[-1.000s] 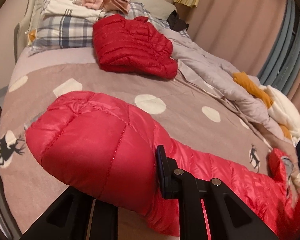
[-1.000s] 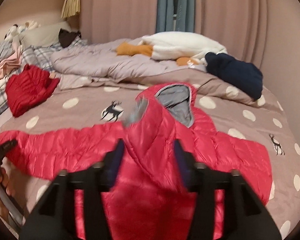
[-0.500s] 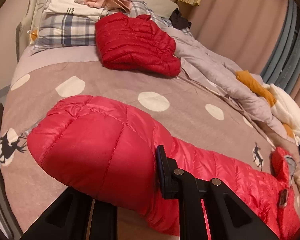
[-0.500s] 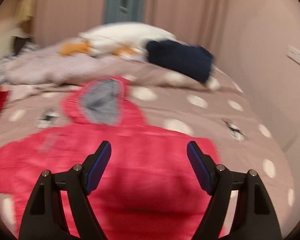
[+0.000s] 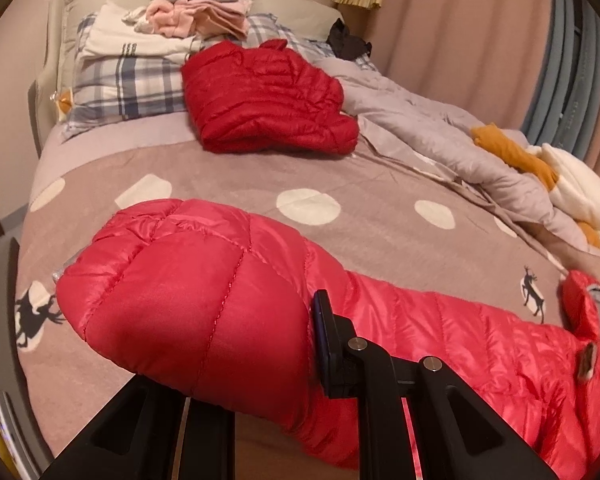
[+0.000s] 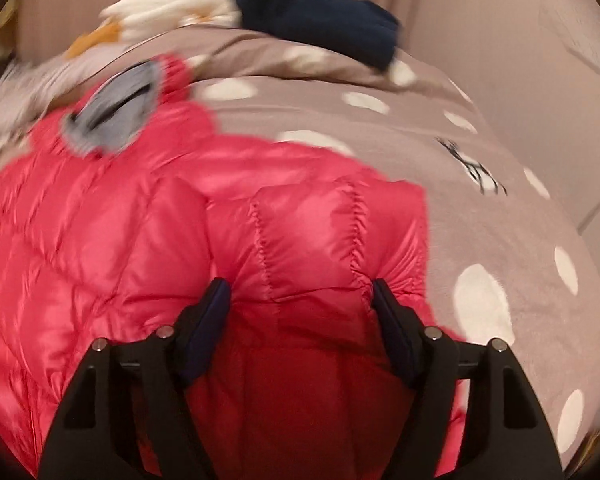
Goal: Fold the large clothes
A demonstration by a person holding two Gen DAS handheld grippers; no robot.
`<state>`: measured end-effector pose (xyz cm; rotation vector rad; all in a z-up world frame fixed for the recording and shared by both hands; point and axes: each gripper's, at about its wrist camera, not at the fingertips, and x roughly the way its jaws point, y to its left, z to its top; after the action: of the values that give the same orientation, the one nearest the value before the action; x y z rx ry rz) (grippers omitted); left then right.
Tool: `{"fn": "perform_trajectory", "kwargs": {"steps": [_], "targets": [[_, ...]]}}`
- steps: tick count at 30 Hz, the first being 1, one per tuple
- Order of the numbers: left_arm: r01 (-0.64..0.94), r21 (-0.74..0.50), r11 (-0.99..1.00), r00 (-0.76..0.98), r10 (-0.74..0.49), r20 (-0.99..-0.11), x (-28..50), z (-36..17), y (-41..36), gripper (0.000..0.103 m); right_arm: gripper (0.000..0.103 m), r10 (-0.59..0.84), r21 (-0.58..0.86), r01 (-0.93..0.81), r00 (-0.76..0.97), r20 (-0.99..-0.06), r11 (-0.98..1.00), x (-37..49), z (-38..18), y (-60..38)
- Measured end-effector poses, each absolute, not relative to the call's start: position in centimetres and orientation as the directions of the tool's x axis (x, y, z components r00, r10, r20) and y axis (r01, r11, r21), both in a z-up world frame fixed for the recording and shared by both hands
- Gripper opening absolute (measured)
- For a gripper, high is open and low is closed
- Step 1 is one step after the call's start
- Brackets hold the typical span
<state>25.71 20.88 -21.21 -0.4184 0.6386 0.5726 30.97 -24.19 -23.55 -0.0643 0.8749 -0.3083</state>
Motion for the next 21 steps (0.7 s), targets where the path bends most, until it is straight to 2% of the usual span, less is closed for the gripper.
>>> {"fn": "perform_trajectory", "kwargs": {"steps": [5, 15, 21], "targets": [[-0.597, -0.272, 0.755, 0.686, 0.305, -0.661, 26.1, -21.1, 20.2, 0.015, 0.07, -0.184, -0.096, 0.172, 0.621, -0.762, 0.98, 29.5, -23.6, -24.0], [-0.584, -0.202, 0.786, 0.683, 0.341, -0.646, 27.0, -20.8, 17.8, 0.015, 0.072, -0.19, -0.114, 0.16, 0.625, -0.757, 0.981, 29.2, -24.1, -23.9], [-0.585, -0.186, 0.789, 0.681, 0.354, -0.641, 27.1, -20.3, 17.8, 0.013, 0.074, -0.188, -0.082, 0.191, 0.645, -0.741, 0.978, 28.5, -22.0, -25.9]]}}
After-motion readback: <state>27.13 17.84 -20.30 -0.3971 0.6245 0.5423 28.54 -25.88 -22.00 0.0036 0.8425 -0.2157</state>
